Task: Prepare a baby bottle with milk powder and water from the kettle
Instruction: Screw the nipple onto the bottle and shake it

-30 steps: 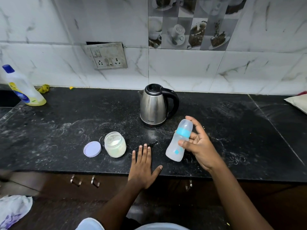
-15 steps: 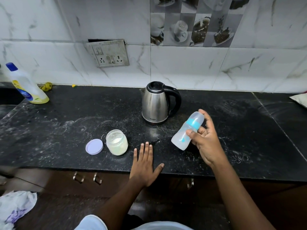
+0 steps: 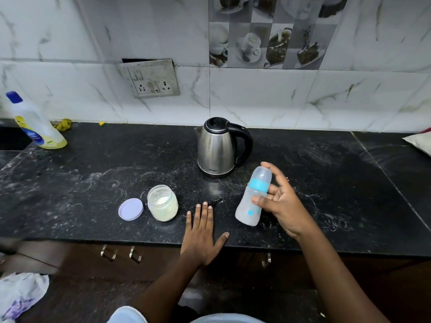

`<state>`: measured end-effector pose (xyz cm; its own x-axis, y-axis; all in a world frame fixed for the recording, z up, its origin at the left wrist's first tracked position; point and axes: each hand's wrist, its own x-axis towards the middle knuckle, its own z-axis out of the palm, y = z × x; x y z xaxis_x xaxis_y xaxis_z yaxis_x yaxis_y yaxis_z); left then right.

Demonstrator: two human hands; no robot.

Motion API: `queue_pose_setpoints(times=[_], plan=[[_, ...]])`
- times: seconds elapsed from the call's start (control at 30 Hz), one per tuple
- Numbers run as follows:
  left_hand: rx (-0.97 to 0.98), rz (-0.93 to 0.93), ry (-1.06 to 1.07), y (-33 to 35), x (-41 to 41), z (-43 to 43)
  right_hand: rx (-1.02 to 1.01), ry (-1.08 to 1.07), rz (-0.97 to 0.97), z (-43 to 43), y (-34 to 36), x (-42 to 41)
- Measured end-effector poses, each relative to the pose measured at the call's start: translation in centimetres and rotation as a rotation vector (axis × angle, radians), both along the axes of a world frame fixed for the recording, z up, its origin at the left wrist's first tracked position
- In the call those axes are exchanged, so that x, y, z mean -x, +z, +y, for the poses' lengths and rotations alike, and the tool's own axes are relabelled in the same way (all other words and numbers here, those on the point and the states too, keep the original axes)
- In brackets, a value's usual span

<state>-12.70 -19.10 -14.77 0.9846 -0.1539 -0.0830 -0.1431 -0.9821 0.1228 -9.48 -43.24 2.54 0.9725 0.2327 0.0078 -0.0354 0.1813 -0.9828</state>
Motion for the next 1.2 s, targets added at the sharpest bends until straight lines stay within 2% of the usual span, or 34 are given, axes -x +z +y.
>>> queue_pose_setpoints(times=[0.17, 0.33, 0.5, 0.57, 0.7, 0.8, 0.87, 1.0, 1.13, 1.2], plan=[[0.006, -0.005, -0.004, -0.1, -0.1, 0.1, -0.131, -0.224, 0.052, -0.1, 0.2, -0.4], [0.006, -0.008, 0.001, -0.1, 0.0, 0.0, -0.027, 0.025, 0.054, 1.2, -0.8, 0.7], [-0.007, 0.0, -0.002, -0.1, 0.0, 0.0, -0.108, -0.234, 0.064, 0.8, -0.4, -0.3], [-0.009, -0.003, -0.001, 0.0, 0.0, 0.0, -0.067, -0.197, 0.058, 0.7, -0.4, -0.4], [-0.006, -0.01, 0.002, -0.3, -0.2, 0.0, 0.012, 0.015, 0.065, 0.4, -0.4, -0.1], [-0.015, -0.005, -0.001, -0.3, -0.2, 0.0, -0.058, -0.153, 0.069, 0.2, -0.1, -0.6], [-0.018, -0.011, 0.0, -0.4, -0.1, 0.0, -0.072, -0.19, 0.061, 0.1, 0.0, -0.8], [-0.009, -0.017, 0.002, -0.4, -0.2, 0.0, 0.039, 0.055, 0.041, 0.1, 0.4, -0.6], [-0.023, -0.008, 0.002, -0.3, -0.2, 0.0, -0.039, -0.126, 0.041, 0.2, 0.5, -1.0], [-0.026, -0.007, 0.002, -0.3, -0.1, 0.0, -0.044, -0.145, 0.044, 0.5, 0.4, -1.0]])
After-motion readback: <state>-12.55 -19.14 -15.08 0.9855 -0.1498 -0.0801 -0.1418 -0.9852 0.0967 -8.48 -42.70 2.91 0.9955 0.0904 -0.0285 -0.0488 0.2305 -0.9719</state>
